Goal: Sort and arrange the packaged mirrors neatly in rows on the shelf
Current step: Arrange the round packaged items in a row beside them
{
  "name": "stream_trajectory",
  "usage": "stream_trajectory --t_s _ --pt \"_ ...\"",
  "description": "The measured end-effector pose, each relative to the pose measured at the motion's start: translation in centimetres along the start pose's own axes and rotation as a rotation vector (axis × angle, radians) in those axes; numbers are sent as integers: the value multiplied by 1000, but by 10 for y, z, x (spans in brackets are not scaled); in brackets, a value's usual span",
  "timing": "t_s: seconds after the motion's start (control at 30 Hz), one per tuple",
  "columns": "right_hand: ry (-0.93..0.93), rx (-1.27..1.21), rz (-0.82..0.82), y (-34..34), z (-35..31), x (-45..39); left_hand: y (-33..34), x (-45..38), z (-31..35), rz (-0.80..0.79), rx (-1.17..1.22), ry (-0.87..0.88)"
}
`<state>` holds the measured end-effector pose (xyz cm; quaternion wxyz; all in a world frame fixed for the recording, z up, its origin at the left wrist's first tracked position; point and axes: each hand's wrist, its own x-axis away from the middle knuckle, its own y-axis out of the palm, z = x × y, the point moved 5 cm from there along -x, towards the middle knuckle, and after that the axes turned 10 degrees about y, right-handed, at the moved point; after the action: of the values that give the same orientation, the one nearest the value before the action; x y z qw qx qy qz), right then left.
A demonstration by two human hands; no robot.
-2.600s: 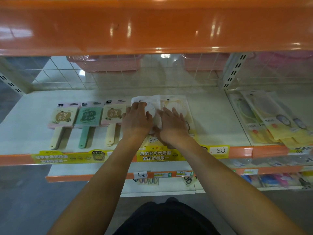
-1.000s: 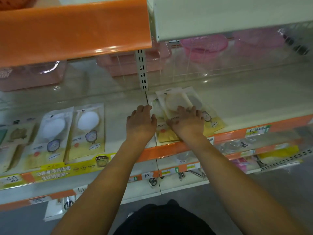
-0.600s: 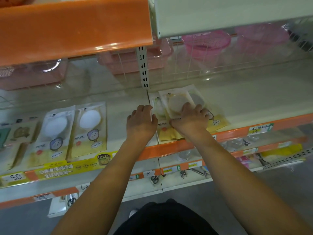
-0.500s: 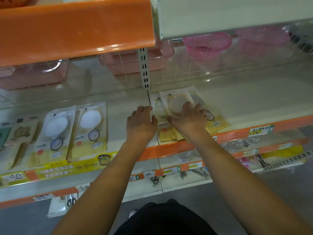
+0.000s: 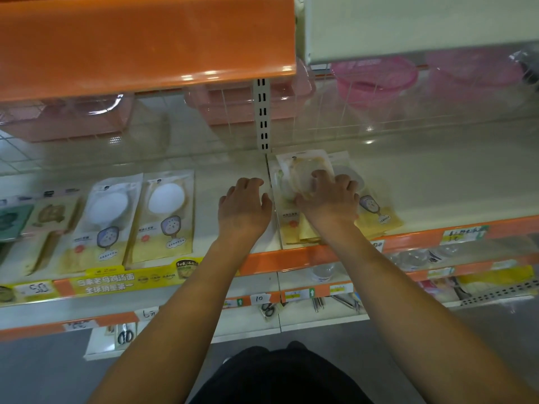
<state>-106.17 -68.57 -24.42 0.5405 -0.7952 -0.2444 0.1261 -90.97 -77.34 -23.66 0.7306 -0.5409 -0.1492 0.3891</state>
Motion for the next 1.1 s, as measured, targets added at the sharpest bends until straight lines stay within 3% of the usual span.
stream_trajectory --t_s 0.33,0.73,1.1 --pt "-50 -34 -14 23 -58 38 -28 17 -60 21 -9 -68" --pt "-157 0 -7 81 -183 113 -87 51 -187 60 -23 -148" --pt "-92 94 -68 144 -254 145 -120 76 -264 76 -16 -185"
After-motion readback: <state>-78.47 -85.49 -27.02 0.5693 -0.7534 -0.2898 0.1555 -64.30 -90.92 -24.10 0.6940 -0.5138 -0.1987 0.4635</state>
